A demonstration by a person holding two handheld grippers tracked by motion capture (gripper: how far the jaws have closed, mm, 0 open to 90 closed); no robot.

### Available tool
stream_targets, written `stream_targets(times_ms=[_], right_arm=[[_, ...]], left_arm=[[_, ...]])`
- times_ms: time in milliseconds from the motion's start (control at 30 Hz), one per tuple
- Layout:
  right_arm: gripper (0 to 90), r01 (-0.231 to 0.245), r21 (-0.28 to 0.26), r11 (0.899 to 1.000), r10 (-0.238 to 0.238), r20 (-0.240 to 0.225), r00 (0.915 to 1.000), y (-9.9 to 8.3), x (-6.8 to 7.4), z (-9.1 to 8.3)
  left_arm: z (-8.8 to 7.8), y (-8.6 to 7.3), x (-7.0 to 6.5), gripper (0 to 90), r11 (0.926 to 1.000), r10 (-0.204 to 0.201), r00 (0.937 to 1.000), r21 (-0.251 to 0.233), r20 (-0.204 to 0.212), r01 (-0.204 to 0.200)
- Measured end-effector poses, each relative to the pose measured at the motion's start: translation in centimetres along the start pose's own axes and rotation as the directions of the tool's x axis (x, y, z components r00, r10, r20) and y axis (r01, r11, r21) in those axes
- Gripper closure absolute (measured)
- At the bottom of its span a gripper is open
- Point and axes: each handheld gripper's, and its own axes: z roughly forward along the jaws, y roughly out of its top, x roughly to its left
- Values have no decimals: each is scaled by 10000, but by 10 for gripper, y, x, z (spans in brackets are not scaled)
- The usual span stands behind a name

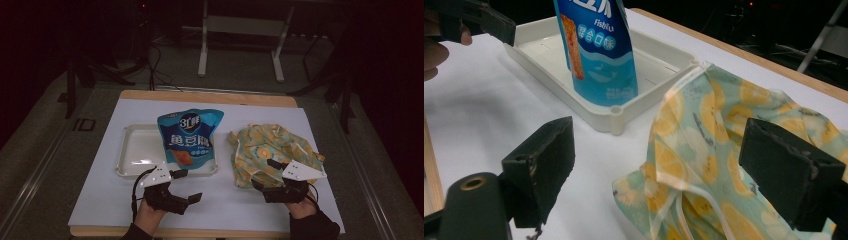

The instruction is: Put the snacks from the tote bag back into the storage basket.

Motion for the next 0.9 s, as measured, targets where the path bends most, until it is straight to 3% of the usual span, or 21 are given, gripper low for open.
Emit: stream_targets(times_ms=[233,367,800,900], right_arm=[[145,-120,-64,9999,120,56,9999,-11,-2,-9],[145,-143,-206,9997,148,239,9996,-17,-3,-14],[145,-382,-272,9989,402,797,9960,-37,-9,-31],[145,-387,-228,9990,407,916,9950,-42,-10,-34]], left_arm=[[9,-3,-6,85,9979,603,9981,239,131,-606],[12,-5,-7,85,9974,673,9973,246,292,-680],[17,-14,-4,84,9938,988,9951,508,64,-990],[17,-17,-3,84,9943,995,9950,379,52,-996]])
